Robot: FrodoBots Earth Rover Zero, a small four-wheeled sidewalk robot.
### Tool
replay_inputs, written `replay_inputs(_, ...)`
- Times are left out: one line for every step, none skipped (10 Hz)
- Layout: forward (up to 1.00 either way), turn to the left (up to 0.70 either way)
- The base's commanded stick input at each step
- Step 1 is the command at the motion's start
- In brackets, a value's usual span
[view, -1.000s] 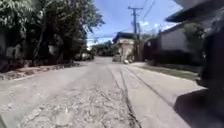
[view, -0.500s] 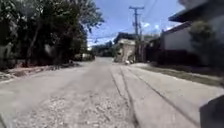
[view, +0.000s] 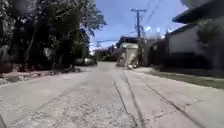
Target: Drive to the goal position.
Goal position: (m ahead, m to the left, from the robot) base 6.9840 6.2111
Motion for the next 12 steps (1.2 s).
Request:
replay_inputs(0.97,0.08)
replay_inputs(0.97,0.09)
replay_inputs(0.97,0.03)
replay_inputs(0.97,0.03)
replay_inputs(0.97,0.03)
replay_inputs(0.97,0.04)
replay_inputs(0.97,0.08)
replay_inputs(0.97,0.04)
replay_inputs(0.97,0.02)
replay_inputs(0.97,0.02)
replay_inputs(0.97,0.06)
replay_inputs(0.97,0.12)
